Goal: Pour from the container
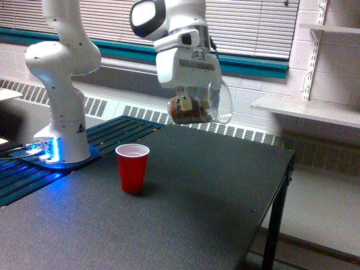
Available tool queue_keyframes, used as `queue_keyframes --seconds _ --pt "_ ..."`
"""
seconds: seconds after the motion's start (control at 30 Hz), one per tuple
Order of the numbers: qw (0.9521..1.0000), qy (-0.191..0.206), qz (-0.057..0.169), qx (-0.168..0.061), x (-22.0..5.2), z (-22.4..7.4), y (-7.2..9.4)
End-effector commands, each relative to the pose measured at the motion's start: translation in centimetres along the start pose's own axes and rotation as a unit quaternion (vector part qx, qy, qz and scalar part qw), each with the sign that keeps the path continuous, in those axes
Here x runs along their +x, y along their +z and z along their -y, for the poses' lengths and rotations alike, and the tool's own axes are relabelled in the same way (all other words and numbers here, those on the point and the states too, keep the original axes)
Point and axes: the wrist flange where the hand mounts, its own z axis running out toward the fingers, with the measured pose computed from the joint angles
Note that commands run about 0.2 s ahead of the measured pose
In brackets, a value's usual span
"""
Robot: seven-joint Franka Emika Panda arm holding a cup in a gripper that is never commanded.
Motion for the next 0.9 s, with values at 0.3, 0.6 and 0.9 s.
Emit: queue_keyframes --seconds 0.3,0.6,0.9 --pt "0.9999 -0.002 -0.001 -0.016 -4.9 -2.3 -0.6" --pt "0.9994 -0.018 -0.006 -0.030 -7.6 -3.4 -1.9" --pt "0.9986 -0.036 -0.006 -0.038 -11.0 -3.7 -2.9"
